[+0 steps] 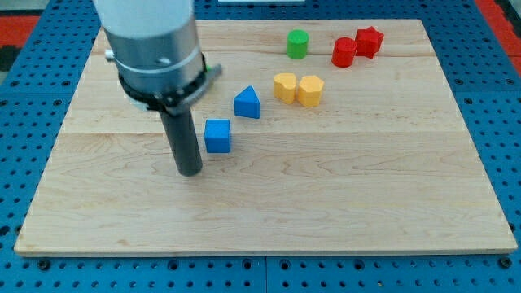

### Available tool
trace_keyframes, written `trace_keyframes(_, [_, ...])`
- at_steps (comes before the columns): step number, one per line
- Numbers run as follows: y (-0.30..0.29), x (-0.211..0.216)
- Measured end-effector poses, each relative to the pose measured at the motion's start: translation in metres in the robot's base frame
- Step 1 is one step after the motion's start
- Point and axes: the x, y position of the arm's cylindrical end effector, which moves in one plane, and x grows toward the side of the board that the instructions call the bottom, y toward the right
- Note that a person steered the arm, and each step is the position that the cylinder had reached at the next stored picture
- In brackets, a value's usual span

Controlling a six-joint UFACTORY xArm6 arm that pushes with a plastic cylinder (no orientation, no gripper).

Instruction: Push the green star into the green circle

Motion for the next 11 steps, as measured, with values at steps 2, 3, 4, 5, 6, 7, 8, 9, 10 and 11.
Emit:
trace_keyframes(2, [0.046, -0.049])
trace_keyframes(3, [0.048, -0.069])
trace_keyframes(4, [0.002, -0.071])
trace_keyframes(5, [-0.025, -0.112])
trace_keyframes(6, [-0.041, -0.144])
trace_keyframes(7, [-0.008, -0.175])
trace_keyframes(8, [0.056, -0.197])
trace_keyframes(9, [0.13, -0.214])
trace_keyframes(10, [0.136, -0.225])
trace_keyframes(11, [0.082, -0.242])
